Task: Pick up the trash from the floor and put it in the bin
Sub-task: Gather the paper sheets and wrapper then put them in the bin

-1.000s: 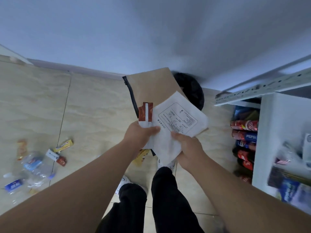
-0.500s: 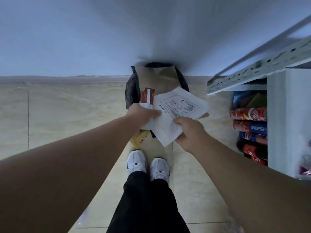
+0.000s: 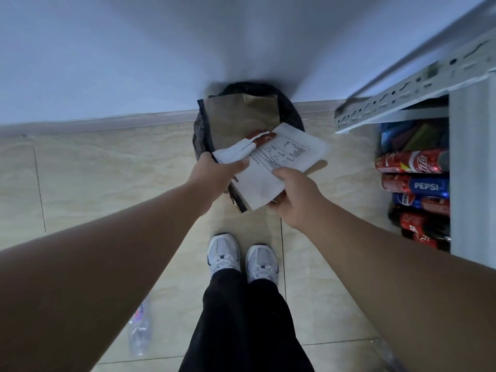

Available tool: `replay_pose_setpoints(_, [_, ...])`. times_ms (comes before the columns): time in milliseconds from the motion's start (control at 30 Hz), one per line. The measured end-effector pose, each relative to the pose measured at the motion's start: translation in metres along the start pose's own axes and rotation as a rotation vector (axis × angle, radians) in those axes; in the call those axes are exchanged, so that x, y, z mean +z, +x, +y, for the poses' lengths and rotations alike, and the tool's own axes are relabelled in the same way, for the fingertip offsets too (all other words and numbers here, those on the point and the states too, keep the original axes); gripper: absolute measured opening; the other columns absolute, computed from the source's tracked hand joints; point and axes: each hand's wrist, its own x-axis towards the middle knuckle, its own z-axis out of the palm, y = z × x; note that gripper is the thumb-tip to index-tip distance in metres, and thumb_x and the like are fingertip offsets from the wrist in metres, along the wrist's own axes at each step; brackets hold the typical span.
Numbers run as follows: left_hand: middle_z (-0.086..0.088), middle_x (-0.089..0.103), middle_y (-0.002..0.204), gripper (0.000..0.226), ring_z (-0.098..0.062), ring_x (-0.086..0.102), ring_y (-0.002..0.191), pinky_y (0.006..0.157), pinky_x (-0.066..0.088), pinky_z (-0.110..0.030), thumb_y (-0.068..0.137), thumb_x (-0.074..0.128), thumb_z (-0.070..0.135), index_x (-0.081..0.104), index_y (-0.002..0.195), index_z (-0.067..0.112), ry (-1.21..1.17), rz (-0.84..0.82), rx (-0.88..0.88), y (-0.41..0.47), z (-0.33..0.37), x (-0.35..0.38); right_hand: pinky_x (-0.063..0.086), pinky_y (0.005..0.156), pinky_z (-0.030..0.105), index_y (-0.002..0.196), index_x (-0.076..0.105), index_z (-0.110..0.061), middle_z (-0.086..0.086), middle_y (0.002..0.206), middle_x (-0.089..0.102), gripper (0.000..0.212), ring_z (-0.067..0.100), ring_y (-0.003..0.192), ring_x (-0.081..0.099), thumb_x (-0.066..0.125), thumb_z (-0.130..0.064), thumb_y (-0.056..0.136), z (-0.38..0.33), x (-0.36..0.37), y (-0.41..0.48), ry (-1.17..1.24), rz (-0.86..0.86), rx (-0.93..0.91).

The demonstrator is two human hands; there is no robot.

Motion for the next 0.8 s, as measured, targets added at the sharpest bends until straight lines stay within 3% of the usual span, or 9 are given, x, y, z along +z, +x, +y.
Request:
replay_pose_setpoints(67, [0.003,0.073,0.108,0.055,-0.018,0.071,0.093,0.066,0.054,-0.030,0.071,0.081,0.043,0.062,0.118,0.022,0.069,0.006,0.080,-0.007,-0.006,-0.002,0.060,0.068,0.039,0.108,0.063,-0.014,0.012,0.105,0.073,0.016,0.027,0.090,0.071,0.065,-0.011,0.092,0.001,-0.002,-0.003,-0.020,0.006,-0.017])
replay_pose_setpoints(133, [0.005,0.073,0.111,0.053,-0.015,0.071,0.094,0.067,0.053,-0.028,0.075,0.078,0.038,0.061,0.123,0.024,0.145,0.014,0.163,-0.013,-0.011,-0.005,0.062,0.069,0.040,0.116,0.062,-0.011,0.013,0.107,0.073,0.024,0.028,0.092,0.072,0.064,-0.013,0.092,0.002,-0.002,-0.005,-0.061,0.019,-0.037])
replay_pose_setpoints(200, [0.000,0.069,0.124,0.061,-0.021,0.070,0.102,0.077,0.059,-0.038,0.077,0.075,0.038,0.057,0.133,0.022,0.245,0.018,0.231,-0.018,-0.014,-0.006,0.064,0.077,0.048,0.109,0.064,-0.011,0.011,0.098,0.074,0.020,0.027,0.085,0.072,0.063,-0.016,0.090,0.006,-0.003,-0.004,-0.204,0.027,-0.085])
replay_pose_setpoints(267, [-0.007,0.055,0.145,0.073,-0.028,0.061,0.121,0.095,0.056,-0.049,0.079,0.072,0.041,0.047,0.145,0.021,0.406,0.031,0.279,-0.022,-0.016,-0.007,0.062,0.087,0.051,0.096,0.065,-0.017,0.007,0.085,0.073,0.010,0.026,0.077,0.069,0.062,-0.022,0.088,0.008,-0.004,-0.005,-0.387,0.040,-0.131])
replay_pose_setpoints(400, [-0.004,0.036,0.160,0.082,-0.027,0.047,0.137,0.110,0.043,-0.047,0.084,0.070,0.042,0.035,0.154,0.019,0.596,-0.002,0.380,-0.027,-0.020,-0.006,0.060,0.069,0.037,0.095,0.066,-0.015,0.003,0.078,0.072,0.021,0.021,0.069,0.071,0.059,-0.032,0.086,0.009,-0.009,-0.009,-0.568,0.043,-0.139])
replay_pose_setpoints(533, [-0.002,0.037,0.161,0.079,-0.025,0.036,0.145,0.114,0.035,-0.043,0.086,0.066,0.046,0.035,0.154,0.020,0.751,-0.054,0.447,-0.024,-0.017,-0.005,0.060,0.060,0.043,0.068,0.065,-0.005,0.014,0.067,0.074,0.047,0.033,0.061,0.072,0.050,-0.048,0.082,0.002,-0.015,-0.020,-1.008,0.133,-0.371])
replay_pose_setpoints(667, [-0.002,0.037,0.161,0.080,-0.025,0.035,0.146,0.114,0.034,-0.044,0.085,0.066,0.048,0.035,0.154,0.020,0.765,-0.075,0.447,-0.023,-0.011,-0.004,0.058,0.058,0.048,0.074,0.067,0.004,0.020,0.065,0.071,0.058,0.036,0.060,0.068,0.048,-0.049,0.085,-0.009,-0.020,-0.024,-1.019,0.174,-0.634])
replay_pose_setpoints(733, [-0.003,0.039,0.160,0.080,-0.026,0.038,0.144,0.113,0.038,-0.045,0.086,0.067,0.047,0.035,0.155,0.020,0.761,-0.065,0.421,-0.025,-0.011,-0.007,0.052,0.056,0.039,0.079,0.068,-0.003,0.009,0.064,0.073,0.046,0.021,0.056,0.067,0.051,-0.044,0.088,-0.012,-0.022,-0.025,-1.000,0.097,-0.635])
replay_pose_setpoints(800, [-0.005,0.041,0.158,0.081,-0.028,0.043,0.140,0.111,0.041,-0.046,0.085,0.068,0.044,0.035,0.155,0.019,0.758,-0.058,0.397,-0.033,-0.012,-0.014,0.055,0.069,0.035,0.094,0.071,-0.013,-0.002,0.084,0.076,0.034,0.013,0.075,0.069,0.053,-0.042,0.091,-0.013,-0.021,-0.028,-1.045,0.047,-0.611])
